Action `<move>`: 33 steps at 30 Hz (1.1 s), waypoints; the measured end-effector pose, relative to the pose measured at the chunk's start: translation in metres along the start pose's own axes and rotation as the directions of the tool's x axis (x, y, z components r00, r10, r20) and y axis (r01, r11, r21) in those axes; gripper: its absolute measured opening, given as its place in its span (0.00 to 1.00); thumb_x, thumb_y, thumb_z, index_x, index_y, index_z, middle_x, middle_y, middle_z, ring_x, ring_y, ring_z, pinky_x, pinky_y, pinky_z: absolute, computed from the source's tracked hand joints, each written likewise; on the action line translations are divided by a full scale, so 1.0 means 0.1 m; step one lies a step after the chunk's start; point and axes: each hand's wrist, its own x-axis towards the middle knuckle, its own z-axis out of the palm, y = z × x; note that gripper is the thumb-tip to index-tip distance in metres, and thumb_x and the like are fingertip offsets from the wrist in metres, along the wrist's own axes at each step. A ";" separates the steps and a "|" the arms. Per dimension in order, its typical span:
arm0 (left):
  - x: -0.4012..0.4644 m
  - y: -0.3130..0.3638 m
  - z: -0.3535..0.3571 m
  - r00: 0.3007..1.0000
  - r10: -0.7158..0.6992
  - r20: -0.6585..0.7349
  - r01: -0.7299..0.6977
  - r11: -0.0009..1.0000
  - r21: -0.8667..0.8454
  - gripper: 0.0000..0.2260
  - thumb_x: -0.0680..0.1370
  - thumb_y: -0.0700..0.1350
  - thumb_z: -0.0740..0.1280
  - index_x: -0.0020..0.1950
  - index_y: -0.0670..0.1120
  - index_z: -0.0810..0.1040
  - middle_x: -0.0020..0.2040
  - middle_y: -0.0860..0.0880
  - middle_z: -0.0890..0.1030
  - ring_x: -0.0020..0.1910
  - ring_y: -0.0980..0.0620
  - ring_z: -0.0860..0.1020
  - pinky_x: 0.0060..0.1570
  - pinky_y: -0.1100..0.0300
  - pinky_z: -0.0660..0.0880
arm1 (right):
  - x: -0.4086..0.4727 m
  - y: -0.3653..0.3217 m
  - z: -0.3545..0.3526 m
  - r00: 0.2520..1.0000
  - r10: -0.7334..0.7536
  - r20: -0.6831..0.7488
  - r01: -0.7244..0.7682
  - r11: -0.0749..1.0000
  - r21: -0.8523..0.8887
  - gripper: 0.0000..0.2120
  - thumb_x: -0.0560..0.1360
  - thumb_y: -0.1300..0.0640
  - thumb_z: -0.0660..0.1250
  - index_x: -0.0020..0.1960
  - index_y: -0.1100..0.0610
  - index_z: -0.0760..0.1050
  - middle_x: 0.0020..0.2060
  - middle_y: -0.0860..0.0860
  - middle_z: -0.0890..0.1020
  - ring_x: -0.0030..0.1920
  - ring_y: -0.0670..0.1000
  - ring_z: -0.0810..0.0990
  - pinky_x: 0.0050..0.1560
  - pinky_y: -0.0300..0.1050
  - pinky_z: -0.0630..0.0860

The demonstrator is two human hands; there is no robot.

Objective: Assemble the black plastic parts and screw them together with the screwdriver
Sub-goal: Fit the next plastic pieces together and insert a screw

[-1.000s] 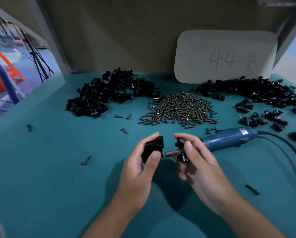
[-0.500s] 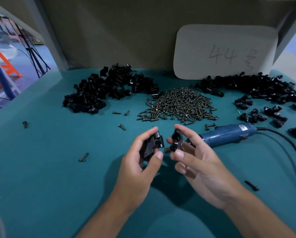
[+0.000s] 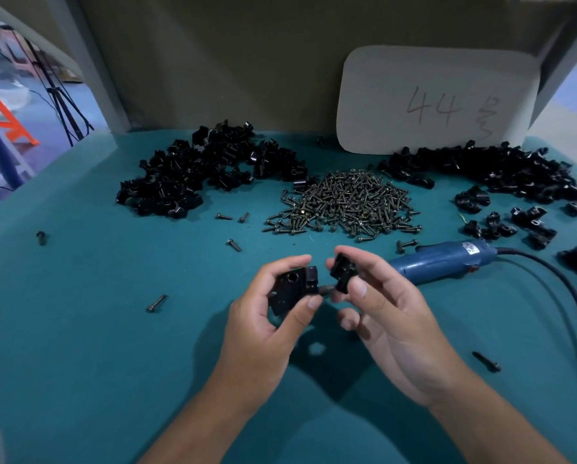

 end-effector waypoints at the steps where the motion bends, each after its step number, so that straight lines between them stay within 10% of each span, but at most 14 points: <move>1: -0.01 0.00 0.00 1.000 -0.002 0.004 0.002 1.000 -0.012 0.14 0.76 0.56 0.71 0.61 0.63 0.78 0.53 0.60 0.83 0.50 0.60 0.82 0.46 0.73 0.76 | 0.00 0.00 0.00 1.000 0.002 0.001 -0.002 1.000 0.029 0.29 0.65 0.43 0.82 0.62 0.48 0.81 0.56 0.52 0.83 0.44 0.47 0.80 0.38 0.39 0.76; 7: -0.02 0.00 0.02 1.000 0.002 -0.003 -0.002 1.000 -0.024 0.13 0.76 0.56 0.70 0.60 0.60 0.78 0.51 0.60 0.82 0.47 0.61 0.81 0.44 0.73 0.75 | 0.00 0.00 -0.04 0.998 0.056 0.042 -0.057 0.998 0.025 0.22 0.65 0.41 0.81 0.53 0.53 0.84 0.47 0.52 0.81 0.41 0.45 0.79 0.36 0.37 0.74; 12: -0.01 0.00 0.02 1.000 -0.023 0.000 0.023 0.999 -0.027 0.13 0.76 0.58 0.69 0.59 0.62 0.77 0.49 0.59 0.82 0.44 0.61 0.81 0.43 0.71 0.76 | 0.03 0.01 -0.08 0.993 0.114 0.015 -0.113 0.991 -0.066 0.21 0.62 0.59 0.80 0.55 0.54 0.86 0.44 0.58 0.76 0.45 0.51 0.75 0.47 0.36 0.77; 26: 0.00 -0.03 0.01 0.999 -0.018 -0.034 0.019 1.000 0.025 0.12 0.75 0.59 0.68 0.59 0.64 0.76 0.50 0.59 0.82 0.47 0.58 0.80 0.48 0.71 0.74 | 0.05 0.10 -0.07 1.000 -0.024 0.008 0.026 0.968 -0.250 0.06 0.81 0.51 0.65 0.52 0.53 0.77 0.43 0.48 0.82 0.40 0.45 0.74 0.37 0.38 0.70; 33: 0.00 -0.04 0.02 0.999 -0.038 -0.021 0.038 0.999 0.005 0.12 0.75 0.60 0.68 0.58 0.64 0.76 0.49 0.56 0.82 0.45 0.58 0.79 0.47 0.69 0.74 | 0.06 0.08 -0.05 0.989 0.137 0.048 -0.137 0.991 -0.003 0.14 0.64 0.61 0.55 0.48 0.55 0.61 0.37 0.51 0.77 0.34 0.47 0.67 0.35 0.42 0.61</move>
